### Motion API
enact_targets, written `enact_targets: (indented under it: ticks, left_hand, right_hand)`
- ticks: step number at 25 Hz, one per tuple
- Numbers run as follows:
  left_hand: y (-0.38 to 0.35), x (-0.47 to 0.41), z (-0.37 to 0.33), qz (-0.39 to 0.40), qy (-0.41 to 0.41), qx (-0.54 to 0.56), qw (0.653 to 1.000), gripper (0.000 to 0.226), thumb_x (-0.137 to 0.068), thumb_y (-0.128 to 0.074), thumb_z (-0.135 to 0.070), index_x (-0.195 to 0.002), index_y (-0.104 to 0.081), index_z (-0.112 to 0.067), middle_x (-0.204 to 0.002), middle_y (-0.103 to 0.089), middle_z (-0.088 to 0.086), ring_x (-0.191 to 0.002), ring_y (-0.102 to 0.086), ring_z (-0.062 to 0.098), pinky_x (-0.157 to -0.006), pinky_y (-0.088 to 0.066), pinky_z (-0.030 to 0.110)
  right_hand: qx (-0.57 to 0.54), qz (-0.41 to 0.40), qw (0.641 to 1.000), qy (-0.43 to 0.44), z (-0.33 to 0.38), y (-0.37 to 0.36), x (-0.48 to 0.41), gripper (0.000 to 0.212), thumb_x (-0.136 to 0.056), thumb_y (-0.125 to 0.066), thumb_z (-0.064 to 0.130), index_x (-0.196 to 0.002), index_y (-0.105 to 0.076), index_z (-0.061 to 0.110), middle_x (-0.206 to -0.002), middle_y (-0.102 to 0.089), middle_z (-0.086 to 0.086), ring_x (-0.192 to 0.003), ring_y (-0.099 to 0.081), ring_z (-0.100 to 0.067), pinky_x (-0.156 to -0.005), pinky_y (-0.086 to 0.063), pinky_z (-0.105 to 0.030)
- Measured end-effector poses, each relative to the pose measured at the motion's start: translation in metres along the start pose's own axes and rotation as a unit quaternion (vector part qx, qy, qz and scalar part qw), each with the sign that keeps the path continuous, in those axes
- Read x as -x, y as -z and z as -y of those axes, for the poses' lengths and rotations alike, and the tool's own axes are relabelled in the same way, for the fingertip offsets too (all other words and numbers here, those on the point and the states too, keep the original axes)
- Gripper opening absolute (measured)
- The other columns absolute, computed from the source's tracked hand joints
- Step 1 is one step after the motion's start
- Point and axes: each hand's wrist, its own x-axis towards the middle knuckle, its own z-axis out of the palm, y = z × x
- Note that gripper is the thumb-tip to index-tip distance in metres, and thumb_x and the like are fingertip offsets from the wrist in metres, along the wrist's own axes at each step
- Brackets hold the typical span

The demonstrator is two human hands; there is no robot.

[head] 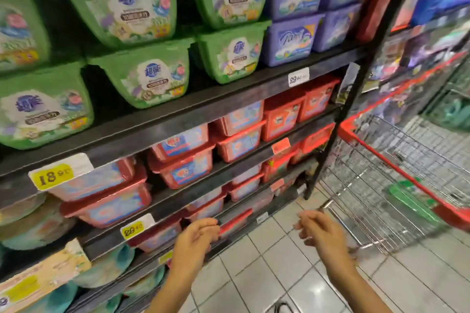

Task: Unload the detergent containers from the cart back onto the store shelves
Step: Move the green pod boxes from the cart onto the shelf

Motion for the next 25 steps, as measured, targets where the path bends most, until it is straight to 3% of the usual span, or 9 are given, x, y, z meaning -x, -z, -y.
enact_targets:
  ticks: [2,5,13,21,25]
  left_hand:
    - [-0.018,0.006,0.024,0.045,0.041,-0.032,0.998,0.019,-0.090,-0.057,0.002,-0.087,-0.070,-0.012,-0.082,-0.073,0.008,-0.078,-0.064,0.020,-0.074,-0.045,0.031]
    - [-0.052,0.018,0.049,0.104,0.095,-0.077,0.987,0.016,-0.090,-0.059,-0.002,-0.091,-0.070,-0.014,-0.083,-0.073,0.005,-0.078,-0.064,0.017,-0.068,-0.044,0.025]
    - [-0.202,0.042,0.062,0.224,0.108,-0.168,0.954,0.015,-0.092,-0.061,-0.010,-0.090,-0.070,-0.022,-0.087,-0.073,-0.001,-0.082,-0.065,0.012,-0.067,-0.045,0.021]
    - [-0.387,0.090,0.034,0.258,0.053,-0.114,0.958,0.013,-0.089,-0.064,-0.012,-0.091,-0.071,-0.023,-0.087,-0.074,0.002,-0.086,-0.066,0.015,-0.072,-0.049,0.024]
    - [-0.446,0.072,0.001,0.280,0.008,-0.088,0.956,0.019,-0.092,-0.058,-0.008,-0.096,-0.069,-0.022,-0.083,-0.075,-0.009,-0.080,-0.067,0.001,-0.066,-0.048,0.012]
  right_hand:
    - [0.025,-0.013,0.997,-0.067,-0.027,0.024,0.022,0.011,-0.094,-0.054,0.004,-0.090,-0.064,0.003,-0.075,-0.066,-0.011,-0.059,-0.053,-0.016,-0.054,-0.040,-0.023]
    - [0.046,-0.042,0.987,-0.148,-0.056,0.067,0.053,0.012,-0.094,-0.052,0.004,-0.094,-0.064,0.003,-0.078,-0.068,-0.010,-0.063,-0.056,-0.018,-0.058,-0.043,-0.026]
    - [-0.007,-0.150,0.964,-0.219,-0.091,0.209,0.103,0.013,-0.096,-0.053,0.010,-0.096,-0.066,0.008,-0.083,-0.069,-0.009,-0.067,-0.059,-0.018,-0.063,-0.046,-0.025]
    - [0.016,-0.183,0.971,-0.154,-0.060,0.371,0.082,0.017,-0.093,-0.051,0.001,-0.096,-0.066,0.010,-0.084,-0.068,-0.007,-0.069,-0.059,-0.014,-0.061,-0.046,-0.016]
    - [0.008,-0.190,0.977,-0.093,-0.029,0.424,0.044,0.019,-0.091,-0.054,0.001,-0.092,-0.065,0.016,-0.082,-0.069,-0.003,-0.069,-0.060,-0.013,-0.061,-0.046,-0.017]
